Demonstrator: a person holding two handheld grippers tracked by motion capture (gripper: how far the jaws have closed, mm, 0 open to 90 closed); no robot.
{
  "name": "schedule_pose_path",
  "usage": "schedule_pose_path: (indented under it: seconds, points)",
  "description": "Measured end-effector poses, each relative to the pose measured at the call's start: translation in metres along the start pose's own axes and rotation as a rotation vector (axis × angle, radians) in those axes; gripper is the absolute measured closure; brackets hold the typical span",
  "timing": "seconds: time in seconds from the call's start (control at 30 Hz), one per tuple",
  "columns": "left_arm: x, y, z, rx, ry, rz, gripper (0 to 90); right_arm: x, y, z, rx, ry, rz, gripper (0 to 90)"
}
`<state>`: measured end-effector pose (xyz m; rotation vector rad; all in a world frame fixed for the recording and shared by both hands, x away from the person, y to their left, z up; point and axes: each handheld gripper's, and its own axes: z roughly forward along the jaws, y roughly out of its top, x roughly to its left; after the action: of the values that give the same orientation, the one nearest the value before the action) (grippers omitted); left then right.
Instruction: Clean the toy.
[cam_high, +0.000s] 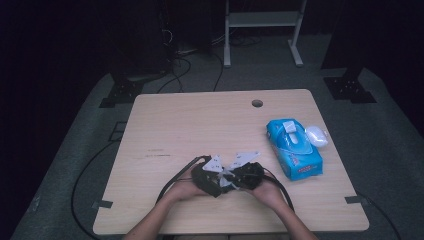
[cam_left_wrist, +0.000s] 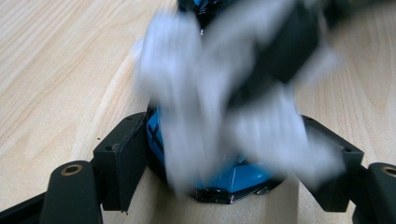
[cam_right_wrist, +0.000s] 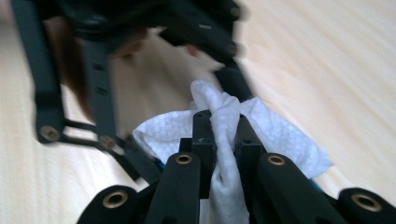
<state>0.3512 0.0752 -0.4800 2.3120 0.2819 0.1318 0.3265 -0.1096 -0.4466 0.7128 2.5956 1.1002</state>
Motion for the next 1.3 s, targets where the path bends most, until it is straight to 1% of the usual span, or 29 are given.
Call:
schedule_pose_path:
  seconds: [0.03, 0.1, 0.17, 0.2, 0.27, 0.33, 0.4, 0.43, 0.47, 0.5, 0.53, 0.57, 0.6, 0.63, 0.7, 0.73, 0.83, 0.87, 0.9, 0.93, 1.0, 1.1, 1.17, 1.2, 1.27, 1.3]
  points:
    - [0.000, 0.000, 0.000, -0.002, 0.001, 0.001, 24.2, -0.004, -0.002, -0.005, -0.001, -0.012, 0.010, 82.4]
    - [0.000, 0.001, 0.001, -0.001, 0.000, 0.005, 24.2, -0.010, -0.006, -0.011, -0.017, 0.004, 0.037, 82.5]
    - [0.000, 0.001, 0.002, 0.001, -0.003, 0.006, 24.2, -0.006, -0.006, -0.011, -0.002, -0.018, 0.013, 82.5]
    - [0.000, 0.001, 0.001, 0.001, -0.004, 0.005, 24.2, -0.003, -0.005, -0.009, 0.005, -0.017, 0.003, 82.5]
    - [-0.001, 0.001, 0.001, -0.002, -0.002, 0.001, 24.2, 0.002, -0.003, -0.005, 0.004, -0.004, -0.004, 82.5]
    - [0.000, 0.001, 0.001, 0.002, -0.003, 0.005, 24.2, 0.008, -0.002, 0.001, 0.006, 0.017, -0.018, 82.5]
    - [-0.001, 0.001, 0.001, -0.001, -0.002, 0.002, 24.2, 0.012, -0.001, 0.002, 0.014, 0.015, -0.034, 82.5]
    - [0.000, 0.000, 0.001, -0.003, -0.002, 0.003, 24.2, 0.012, -0.001, 0.001, 0.015, 0.014, -0.036, 82.5]
    - [0.000, 0.000, 0.001, -0.003, -0.002, 0.002, 24.2, 0.010, -0.001, -0.001, 0.018, 0.005, -0.040, 82.5]
    - [0.000, 0.000, 0.001, -0.004, -0.001, 0.003, 24.3, 0.009, -0.001, -0.004, 0.024, -0.021, -0.054, 82.5]
    - [0.000, 0.000, 0.001, -0.004, -0.001, 0.003, 24.2, 0.007, -0.002, -0.007, 0.028, -0.045, -0.052, 82.5]
    - [0.000, 0.000, 0.001, -0.004, -0.001, 0.003, 24.2, 0.004, -0.003, -0.010, 0.026, -0.047, -0.039, 82.5]
    - [0.000, 0.001, 0.001, 0.004, -0.003, 0.010, 24.2, 0.001, -0.005, -0.012, 0.016, -0.032, -0.019, 82.6]
    - [0.000, 0.001, 0.001, -0.001, -0.002, 0.003, 24.2, 0.000, -0.006, -0.012, 0.014, -0.028, -0.010, 82.5]
    - [0.000, 0.001, 0.001, 0.000, -0.002, 0.004, 24.3, 0.004, -0.004, -0.009, 0.022, -0.039, -0.026, 82.6]
    - [-0.001, 0.001, 0.001, -0.001, -0.002, 0.001, 24.3, 0.006, -0.003, -0.006, 0.020, -0.032, -0.032, 82.5]
    - [-0.001, 0.001, 0.001, 0.003, -0.002, 0.004, 24.3, 0.014, 0.001, 0.005, 0.026, 0.014, -0.041, 82.5]
    - [0.000, 0.001, 0.001, 0.004, -0.003, 0.007, 24.2, 0.016, 0.002, 0.008, 0.027, 0.018, -0.050, 82.4]
    - [-0.001, 0.000, 0.001, -0.004, -0.002, -0.003, 24.2, 0.017, 0.004, 0.010, 0.027, 0.029, -0.051, 82.5]
    - [-0.001, 0.000, 0.001, -0.005, -0.001, -0.002, 24.2, 0.015, 0.005, 0.010, 0.027, 0.048, -0.049, 82.5]
    - [-0.001, 0.000, 0.001, -0.003, -0.001, -0.001, 24.2, 0.012, 0.004, 0.009, 0.027, 0.066, -0.026, 82.5]
    - [0.000, 0.000, 0.001, -0.003, 0.000, 0.003, 24.2, 0.007, 0.000, 0.002, 0.020, 0.049, -0.017, 82.5]
    - [0.000, 0.000, 0.001, 0.002, -0.002, 0.007, 24.2, 0.002, -0.005, -0.006, 0.009, 0.026, -0.007, 82.5]
    - [-0.001, 0.000, 0.001, -0.002, -0.001, 0.002, 24.2, -0.002, -0.007, -0.010, 0.003, 0.011, 0.003, 82.5]
    - [-0.001, 0.001, 0.002, -0.002, 0.000, -0.001, 24.2, -0.009, -0.010, -0.015, -0.014, 0.023, 0.041, 82.5]
    - [-0.001, 0.002, 0.002, -0.001, 0.002, 0.001, 24.2, -0.009, -0.009, -0.014, -0.011, 0.016, 0.034, 82.5]
